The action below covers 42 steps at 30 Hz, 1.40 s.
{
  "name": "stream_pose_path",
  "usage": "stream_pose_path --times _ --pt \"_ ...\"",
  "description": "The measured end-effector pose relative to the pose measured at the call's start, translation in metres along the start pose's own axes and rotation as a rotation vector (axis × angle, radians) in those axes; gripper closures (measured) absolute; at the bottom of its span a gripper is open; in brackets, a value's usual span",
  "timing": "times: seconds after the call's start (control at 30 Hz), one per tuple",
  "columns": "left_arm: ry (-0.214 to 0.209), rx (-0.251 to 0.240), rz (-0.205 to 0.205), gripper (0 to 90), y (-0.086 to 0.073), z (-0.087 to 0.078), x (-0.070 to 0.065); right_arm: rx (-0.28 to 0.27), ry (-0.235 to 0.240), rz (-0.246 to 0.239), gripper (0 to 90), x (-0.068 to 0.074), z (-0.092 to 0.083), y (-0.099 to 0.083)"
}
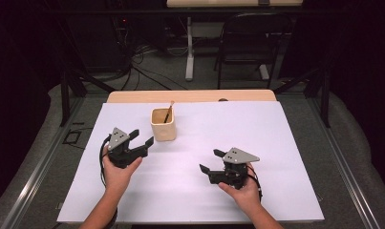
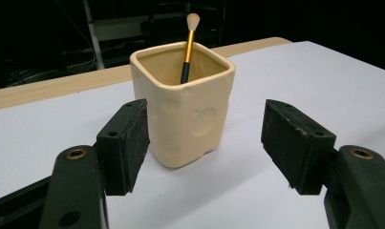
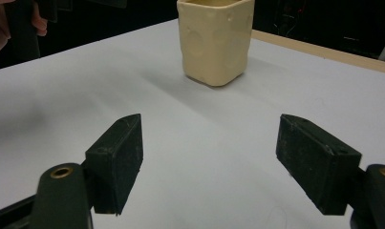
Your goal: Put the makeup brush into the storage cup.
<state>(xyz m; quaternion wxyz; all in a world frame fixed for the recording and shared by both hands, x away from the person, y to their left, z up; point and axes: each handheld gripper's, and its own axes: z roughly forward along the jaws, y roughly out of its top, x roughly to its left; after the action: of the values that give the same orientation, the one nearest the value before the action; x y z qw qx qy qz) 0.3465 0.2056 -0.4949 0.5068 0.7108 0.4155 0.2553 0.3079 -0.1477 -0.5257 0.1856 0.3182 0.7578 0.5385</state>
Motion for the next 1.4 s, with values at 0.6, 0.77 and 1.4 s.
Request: stream_pose_path --times 0.6,0.77,1.4 --pt "-0.011 0.007 -0.017 33.6 -0.021 -0.007 -0.007 0.001 -0.001 -0.001 24.2 0.001 0.001 0.000" --pt "-0.020 0.001 -0.002 33.5 -0.024 -0.010 -0.013 -0.007 -0.002 0.001 24.2 0.000 0.001 -0.001" --pt "-0.095 -0.036 0.015 33.6 -0.031 -0.021 -0.029 -0.004 -0.003 -0.004 24.2 0.000 0.001 -0.001"
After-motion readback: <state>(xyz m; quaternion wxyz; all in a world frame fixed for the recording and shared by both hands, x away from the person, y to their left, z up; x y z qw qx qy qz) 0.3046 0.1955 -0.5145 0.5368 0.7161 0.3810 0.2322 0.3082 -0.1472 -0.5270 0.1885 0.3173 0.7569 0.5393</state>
